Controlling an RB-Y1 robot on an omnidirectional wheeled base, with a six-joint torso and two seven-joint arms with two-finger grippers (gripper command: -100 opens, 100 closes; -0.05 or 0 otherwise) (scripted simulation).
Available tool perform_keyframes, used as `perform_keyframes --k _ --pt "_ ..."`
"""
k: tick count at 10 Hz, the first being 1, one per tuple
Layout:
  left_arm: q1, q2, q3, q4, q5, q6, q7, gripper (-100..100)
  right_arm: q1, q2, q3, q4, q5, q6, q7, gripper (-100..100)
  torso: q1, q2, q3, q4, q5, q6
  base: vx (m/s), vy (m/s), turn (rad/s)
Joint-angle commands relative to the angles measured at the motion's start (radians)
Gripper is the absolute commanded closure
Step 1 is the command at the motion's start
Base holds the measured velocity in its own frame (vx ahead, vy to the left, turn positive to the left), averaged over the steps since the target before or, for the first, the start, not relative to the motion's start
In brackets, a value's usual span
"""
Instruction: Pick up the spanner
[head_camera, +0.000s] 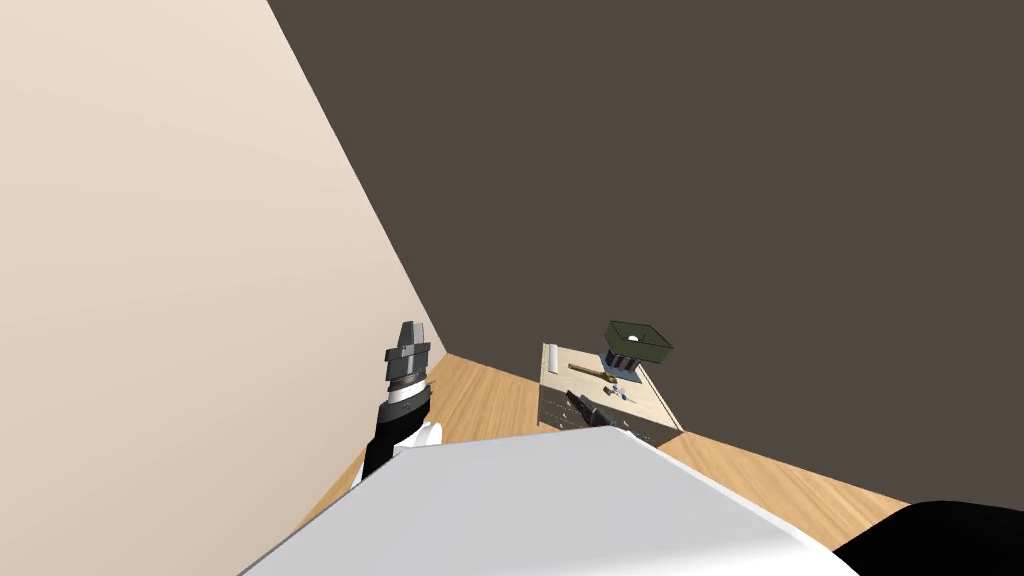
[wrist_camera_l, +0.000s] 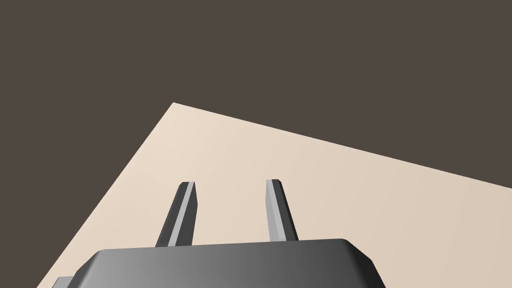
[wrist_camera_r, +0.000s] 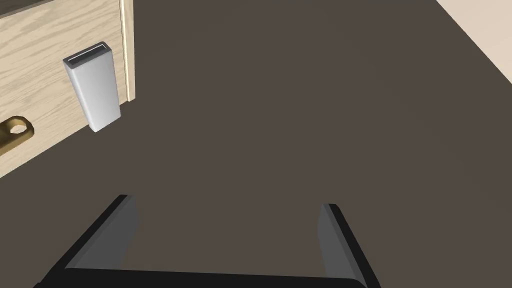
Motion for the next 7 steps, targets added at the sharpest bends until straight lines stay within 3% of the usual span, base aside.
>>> perform_keyframes --k 1,2,3,4,5,6,7 --pt "0.0 0.0 0.0 0.0 0.0 0.0 0.0 0 -0.004 -0.01 0.023 0.05 0.01 0.0 0.009 -100 0.0 0.0 0.0 0.0 0.0 0.0 -0.005 0.015 0.168" --pt "0.0 0.0 0.0 0.0 0.0 0.0 0.0 0 0.001 -0.053 0.059 0.098 0.021 0.013 0.014 -100 -0.001 0.0 0.0 0.0 0.0 0.001 -0.003 0.026 0.246" --pt "0.0 0.0 0.0 0.0 0.0 0.0 0.0 0 0.001 -0.053 0.059 0.117 0.021 0.013 0.014 -100 0.0 0.0 0.0 0.0 0.0 0.0 -0.002 0.016 0.162" --pt "0.0 0.0 0.0 0.0 0.0 0.0 0.0 0 0.006 -0.095 0.095 0.153 0.031 0.027 0.02 -100 0.0 0.0 0.0 0.0 0.0 0.001 -0.003 0.022 0.337" --pt "0.0 0.0 0.0 0.0 0.0 0.0 0.0 0 0.006 -0.095 0.095 0.166 0.031 0.027 0.02 -100 0.0 -0.001 0.0 0.0 0.0 0.0 0.0 0.013 0.149" --pt "0.0 0.0 0.0 0.0 0.0 0.0 0.0 0 0.01 -0.132 0.132 0.2 0.041 0.041 0.026 -100 -0.001 -0.001 0.0 0.0 0.0 0.001 0.002 0.023 0.294" --pt "0.0 0.0 0.0 0.0 0.0 0.0 0.0 0 0.01 -0.135 0.132 0.238 0.041 0.041 0.026 -100 -0.001 -0.001 0.0 0.0 0.0 0.0 0.006 0.016 0.151"
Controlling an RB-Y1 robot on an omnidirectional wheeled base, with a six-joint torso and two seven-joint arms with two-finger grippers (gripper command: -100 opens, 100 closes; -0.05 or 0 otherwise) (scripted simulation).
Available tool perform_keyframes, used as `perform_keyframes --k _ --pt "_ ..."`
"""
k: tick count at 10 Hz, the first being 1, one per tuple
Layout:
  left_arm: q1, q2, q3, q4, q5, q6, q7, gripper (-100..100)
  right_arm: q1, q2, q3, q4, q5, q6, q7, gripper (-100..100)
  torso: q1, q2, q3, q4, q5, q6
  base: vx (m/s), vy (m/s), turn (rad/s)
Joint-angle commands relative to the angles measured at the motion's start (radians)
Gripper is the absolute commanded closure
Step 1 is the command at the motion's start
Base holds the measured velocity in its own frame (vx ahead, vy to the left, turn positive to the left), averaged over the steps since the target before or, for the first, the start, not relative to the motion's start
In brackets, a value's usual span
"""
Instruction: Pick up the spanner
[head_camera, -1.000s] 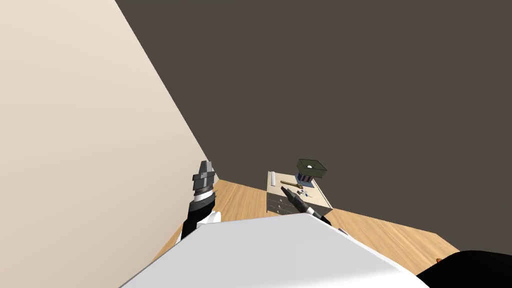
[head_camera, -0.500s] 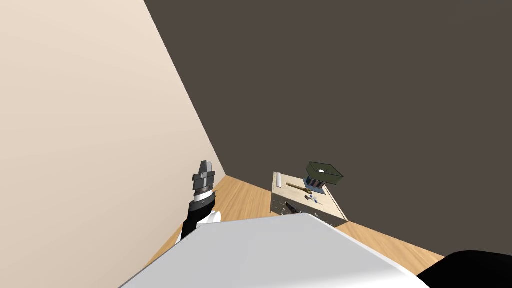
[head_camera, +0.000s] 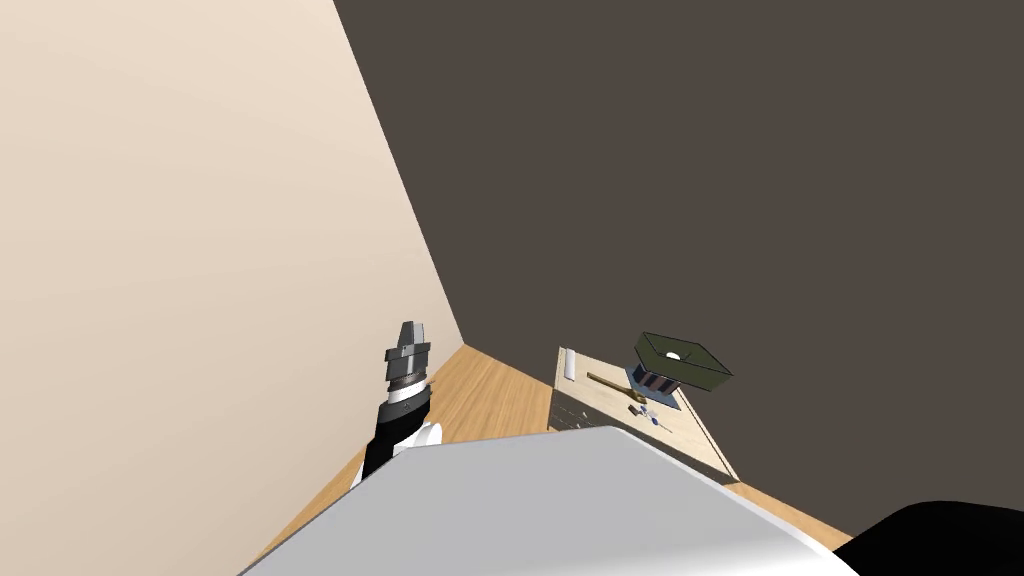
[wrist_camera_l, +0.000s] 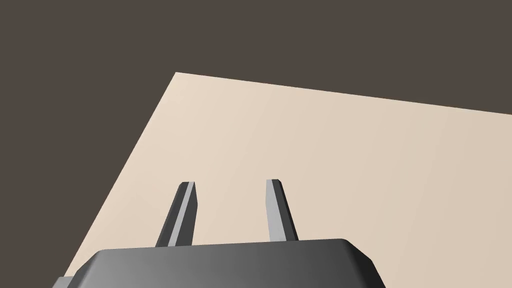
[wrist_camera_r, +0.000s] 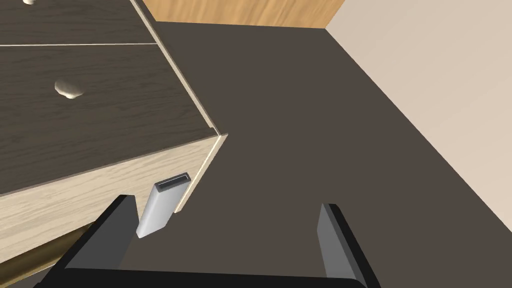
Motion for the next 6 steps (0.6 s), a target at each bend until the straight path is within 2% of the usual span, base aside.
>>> perform_keyframes --k 1,2,3,4,5,6 --pt "0.0 0.0 0.0 0.0 0.0 0.0 0.0 0 0.013 -0.05 0.038 0.05 0.009 0.017 0.006 -100 0.0 0.0 0.0 0.0 0.0 0.0 0.016 0.024 0.351" --pt "0.0 0.0 0.0 0.0 0.0 0.0 0.0 0 0.013 -0.052 0.038 0.075 0.009 0.017 0.006 -100 0.0 -0.001 0.0 0.0 0.0 -0.001 0.014 0.009 0.137" --pt "0.0 0.0 0.0 0.0 0.0 0.0 0.0 0 0.017 -0.084 0.074 0.117 0.017 0.03 0.014 -100 0.0 -0.001 0.0 0.0 0.0 0.0 0.015 0.018 0.268" --pt "0.0 0.0 0.0 0.0 0.0 0.0 0.0 0 0.017 -0.089 0.074 0.136 0.017 0.03 0.014 -100 0.0 -0.001 0.0 0.0 0.0 -0.001 0.015 0.007 0.159" --pt "0.0 0.0 0.0 0.0 0.0 0.0 0.0 0 0.019 -0.123 0.111 0.181 0.024 0.042 0.023 -100 -0.001 -0.001 0.0 0.0 0.0 0.0 0.022 0.011 0.274" --pt "0.0 0.0 0.0 0.0 0.0 0.0 0.0 0 0.019 -0.123 0.111 0.191 0.024 0.042 0.023 -100 0.0 -0.001 -0.001 0.0 0.0 -0.001 0.019 0.005 0.178"
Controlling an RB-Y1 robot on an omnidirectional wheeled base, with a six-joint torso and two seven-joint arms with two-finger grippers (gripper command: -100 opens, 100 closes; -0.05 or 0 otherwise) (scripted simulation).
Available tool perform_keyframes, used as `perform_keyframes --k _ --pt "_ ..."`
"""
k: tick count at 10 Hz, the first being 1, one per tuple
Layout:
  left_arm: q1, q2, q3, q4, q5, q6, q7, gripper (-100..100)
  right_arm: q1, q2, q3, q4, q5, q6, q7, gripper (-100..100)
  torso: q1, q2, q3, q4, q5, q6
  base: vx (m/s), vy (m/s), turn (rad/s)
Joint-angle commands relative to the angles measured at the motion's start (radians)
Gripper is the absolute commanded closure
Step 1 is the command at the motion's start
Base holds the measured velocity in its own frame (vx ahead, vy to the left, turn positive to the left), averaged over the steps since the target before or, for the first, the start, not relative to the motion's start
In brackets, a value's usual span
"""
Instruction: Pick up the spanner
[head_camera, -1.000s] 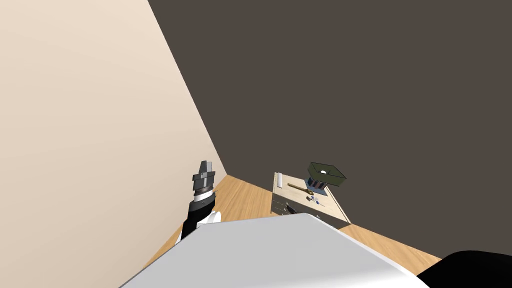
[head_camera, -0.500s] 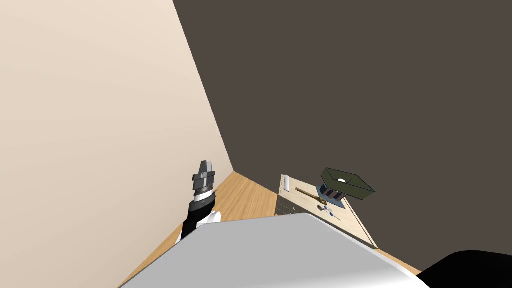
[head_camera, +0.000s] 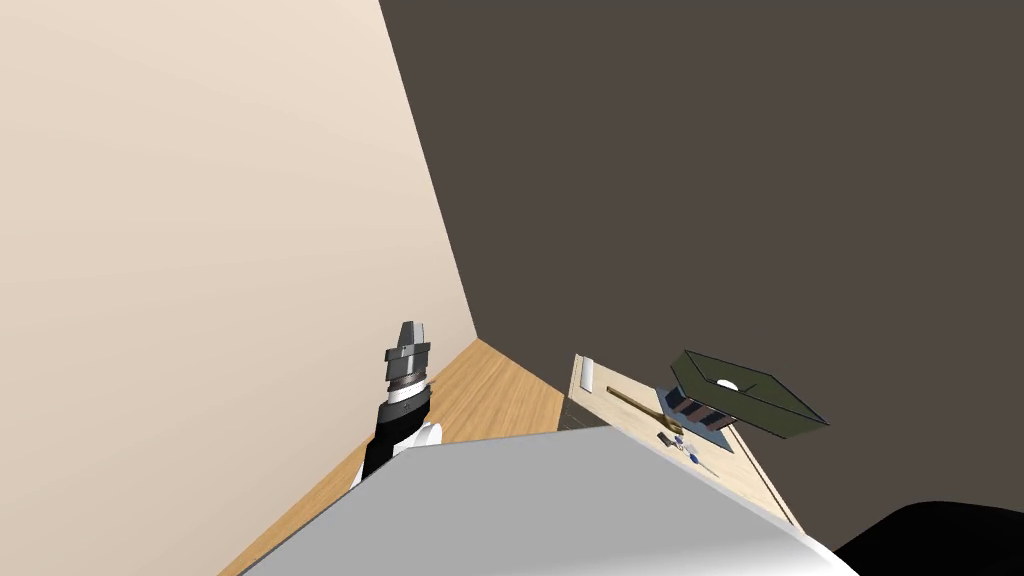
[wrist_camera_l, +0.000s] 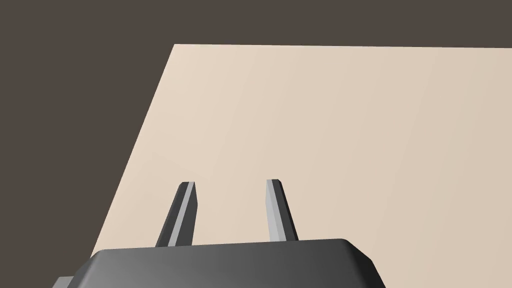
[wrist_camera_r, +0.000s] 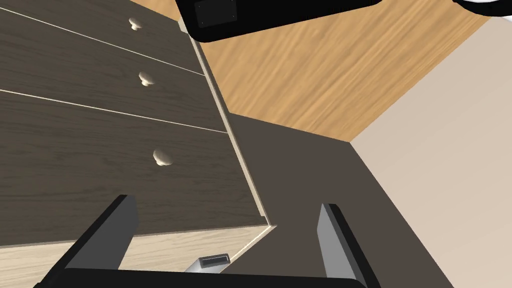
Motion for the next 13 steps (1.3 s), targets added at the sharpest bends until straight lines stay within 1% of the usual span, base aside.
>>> perform_keyframes --k 1,2,3,4,5,6,7,8,9,10,11,12,13 --pt "0.0 0.0 0.0 0.0 0.0 0.0 0.0 0 -0.009 0.004 0.006 0.045 0.002 -0.013 0.004 -100 0.0 0.0 0.0 0.0 0.0 0.0 0.008 0.001 -0.005" --pt "0.0 0.0 0.0 0.0 0.0 0.0 0.0 0 -0.007 -0.028 0.042 0.076 0.009 -0.001 0.013 -100 0.0 0.001 0.0 0.0 0.0 0.0 0.015 0.011 0.315" --pt "0.0 0.0 0.0 0.0 0.0 0.0 0.0 0 -0.007 -0.028 0.042 0.105 0.009 -0.001 0.013 -100 0.0 0.0 0.0 0.0 0.0 -0.001 0.0 0.0 0.138" --pt "0.0 0.0 0.0 0.0 0.0 0.0 0.0 0 -0.007 -0.058 0.077 0.144 0.015 0.01 0.023 -100 0.0 0.001 0.0 0.0 0.0 0.0 0.014 0.007 0.265" --pt "0.0 0.0 0.0 0.0 0.0 0.0 0.0 0 -0.007 -0.058 0.077 0.164 0.015 0.01 0.023 -100 0.0 0.0 0.0 0.0 0.0 -0.001 0.033 -0.001 0.163" --pt "0.0 0.0 0.0 0.0 0.0 0.0 0.0 0 -0.008 -0.084 0.111 0.221 0.02 0.02 0.033 -100 0.0 -0.001 0.0 0.0 0.0 0.0 0.033 -0.006 0.275" --pt "0.0 0.0 0.0 0.0 0.0 0.0 0.0 0 -0.01 -0.107 0.141 0.248 0.024 0.03 0.044 -100 -0.001 -0.001 -0.001 0.0 0.0 -0.001 0.09 -0.024 0.442" --pt "0.0 0.0 0.0 0.0 0.0 0.0 0.0 0 -0.01 -0.107 0.144 0.246 0.024 0.03 0.044 -100 -0.002 -0.004 -0.002 -0.001 0.0 -0.001 0.07 -0.021 0.209" --pt "0.0 0.0 0.0 0.0 0.0 0.0 0.0 0 -0.01 -0.107 0.144 0.266 0.024 0.03 0.044 -100 -0.002 -0.004 -0.002 -0.001 -0.001 0.0 0.032 -0.009 0.004" --pt "0.0 0.0 0.0 0.0 0.0 0.0 0.0 0 -0.014 -0.127 0.176 0.299 0.027 0.038 0.054 -100 -0.001 -0.002 -0.001 0.0 0.0 0.001 0.043 -0.008 0.24" --pt "0.0 0.0 0.0 0.0 0.0 0.0 0.0 0 -0.014 -0.127 0.176 0.302 0.027 0.038 0.054 -100 -0.001 -0.002 -0.001 0.0 0.0 -0.001 0.037 -0.018 0.177" --pt "0.0 0.0 0.0 0.0 0.0 0.0 0.0 0 -0.014 -0.127 0.176 0.328 0.027 0.038 0.054 -100 -0.001 -0.002 -0.001 0.0 0.0 0.0 0.013 -0.01 0.009" --pt "0.0 0.0 0.0 0.0 0.0 0.0 0.0 0 -0.018 -0.143 0.206 0.356 0.03 0.046 0.065 -100 0.0 -0.001 0.0 0.0 0.0 0.001 0.033 -0.01 0.209"
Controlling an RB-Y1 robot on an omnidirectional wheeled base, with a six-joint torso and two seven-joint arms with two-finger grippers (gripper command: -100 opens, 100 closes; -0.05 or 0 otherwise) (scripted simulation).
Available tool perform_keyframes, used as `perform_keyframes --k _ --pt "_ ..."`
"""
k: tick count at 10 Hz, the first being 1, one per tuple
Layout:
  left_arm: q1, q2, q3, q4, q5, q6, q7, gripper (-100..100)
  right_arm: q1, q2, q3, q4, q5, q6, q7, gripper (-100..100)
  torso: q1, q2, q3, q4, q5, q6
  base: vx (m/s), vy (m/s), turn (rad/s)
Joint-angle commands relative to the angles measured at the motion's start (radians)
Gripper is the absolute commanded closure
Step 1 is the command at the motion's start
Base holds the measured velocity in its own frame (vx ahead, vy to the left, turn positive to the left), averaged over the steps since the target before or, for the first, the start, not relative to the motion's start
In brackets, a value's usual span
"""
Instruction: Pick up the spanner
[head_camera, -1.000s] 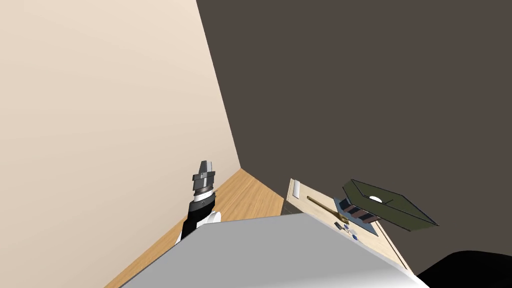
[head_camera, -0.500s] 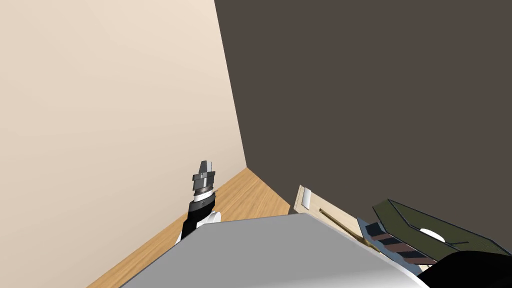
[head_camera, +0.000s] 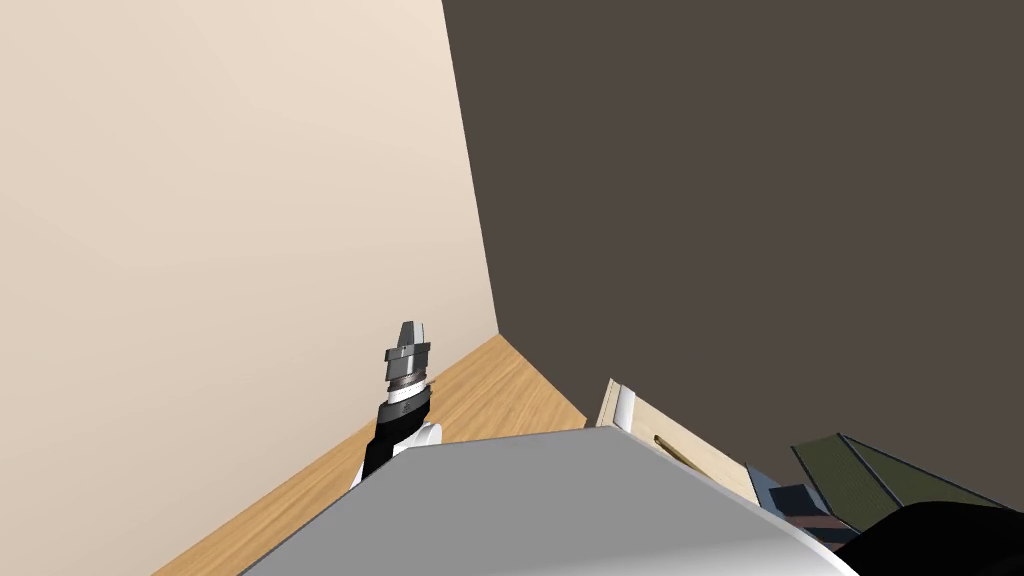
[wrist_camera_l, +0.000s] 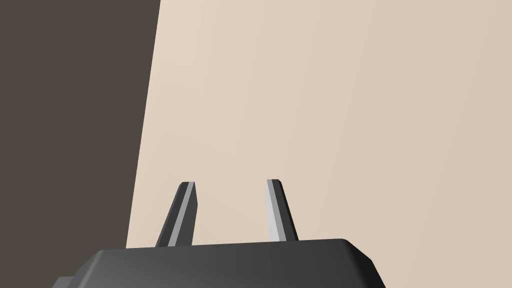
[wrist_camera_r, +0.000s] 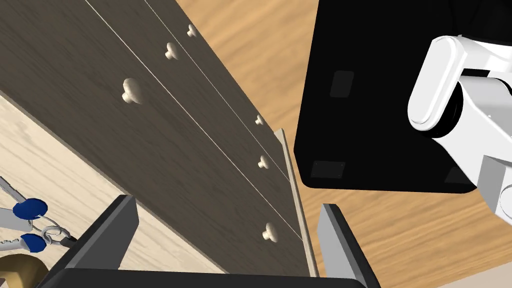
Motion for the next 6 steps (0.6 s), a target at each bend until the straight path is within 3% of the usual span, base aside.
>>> perform_keyframes --k 1,2,3,5,6 --pt "0.0 0.0 0.0 0.0 0.0 0.0 0.0 0 -0.018 0.0 0.021 0.05 0.003 -0.005 0.005 -100 0.0 0.0 0.0 0.0 0.0 0.0 0.039 -0.02 0.181" --pt "0.0 0.0 0.0 0.0 0.0 0.0 0.0 0 -0.018 0.0 0.021 0.063 0.003 -0.005 0.005 -100 0.0 0.0 0.0 0.0 0.0 0.001 0.018 -0.013 0.028" --pt "0.0 0.0 0.0 0.0 0.0 0.0 0.0 0 -0.024 -0.013 0.05 0.102 0.005 0.001 0.016 -100 0.0 0.001 0.0 0.0 0.0 0.001 0.031 -0.012 0.307" --pt "0.0 0.0 0.0 0.0 0.0 0.0 0.0 0 -0.024 -0.013 0.05 0.109 0.005 0.001 0.016 -100 -0.001 -0.001 0.0 0.0 0.0 0.001 0.031 -0.022 0.049" --pt "0.0 0.0 0.0 0.0 0.0 0.0 0.0 0 -0.031 -0.022 0.078 0.15 0.007 0.006 0.026 -100 0.0 0.001 0.0 0.0 0.0 0.001 0.035 -0.017 0.239"
